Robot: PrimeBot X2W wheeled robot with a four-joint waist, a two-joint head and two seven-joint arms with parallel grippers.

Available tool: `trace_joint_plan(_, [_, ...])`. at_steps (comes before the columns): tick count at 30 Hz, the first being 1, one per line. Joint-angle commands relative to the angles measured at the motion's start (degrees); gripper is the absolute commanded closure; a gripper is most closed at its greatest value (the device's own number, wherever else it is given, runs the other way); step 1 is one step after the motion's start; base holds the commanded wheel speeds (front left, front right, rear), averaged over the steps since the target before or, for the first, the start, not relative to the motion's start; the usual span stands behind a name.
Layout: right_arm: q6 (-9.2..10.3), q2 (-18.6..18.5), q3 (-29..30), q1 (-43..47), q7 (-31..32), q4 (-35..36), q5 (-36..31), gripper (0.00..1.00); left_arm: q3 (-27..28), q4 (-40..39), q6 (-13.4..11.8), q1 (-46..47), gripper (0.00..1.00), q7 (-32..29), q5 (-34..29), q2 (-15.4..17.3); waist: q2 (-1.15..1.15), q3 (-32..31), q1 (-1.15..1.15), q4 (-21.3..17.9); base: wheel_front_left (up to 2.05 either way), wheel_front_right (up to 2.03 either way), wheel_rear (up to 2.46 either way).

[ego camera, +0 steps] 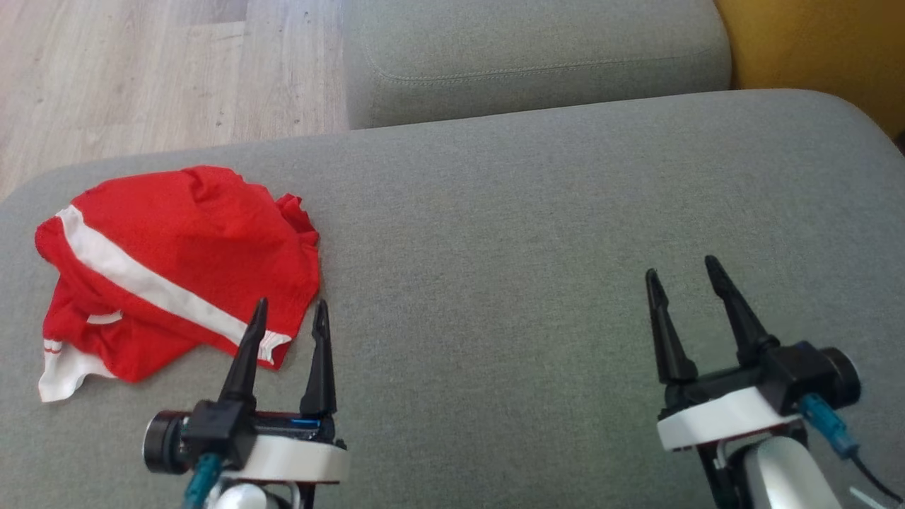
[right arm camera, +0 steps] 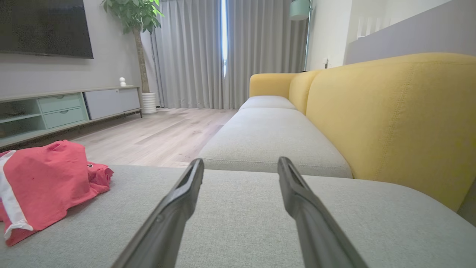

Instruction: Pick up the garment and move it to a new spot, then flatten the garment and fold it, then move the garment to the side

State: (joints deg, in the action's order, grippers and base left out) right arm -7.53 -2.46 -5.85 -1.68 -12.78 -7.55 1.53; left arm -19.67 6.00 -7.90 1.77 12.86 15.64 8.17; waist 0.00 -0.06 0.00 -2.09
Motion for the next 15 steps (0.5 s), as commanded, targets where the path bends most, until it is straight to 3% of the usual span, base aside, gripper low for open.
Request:
trace_joint_plan(1, [0.04,-0.4,-2.0,-1.35,-1.02,1.71,-0.75,0.0,2.52,-2.13,0.6,0.94,0.0,0.94,-0.93,-0.21,0.0,-0.01,0.0,0.04,0.0,0.0,0.0])
trace_joint_plan(5, [0.04,-0.41,-2.66,-0.44,-1.86,-0.96,3.4,0.0,5.49,-1.24,4.26,-0.62,0.0,1.78,-2.68,-2.46,0.0,-0.12,0.0,0.0,0.0,0.0,0.0])
trace_joint_plan(10, [0.04,-0.42,-3.21,-0.6,-2.22,-4.74,5.0,0.0,7.22,1.3,6.34,-1.52,0.0,2.14,-5.16,-3.87,0.0,-0.23,0.0,-0.12,0.0,0.0,0.0])
trace_joint_plan(15, [0.04,-0.42,-3.16,-1.17,-2.22,-6.39,10.67,0.0,8.48,2.96,7.47,-1.5,0.0,2.14,-6.47,-4.62,0.0,-0.23,0.0,-0.32,0.0,0.0,0.0])
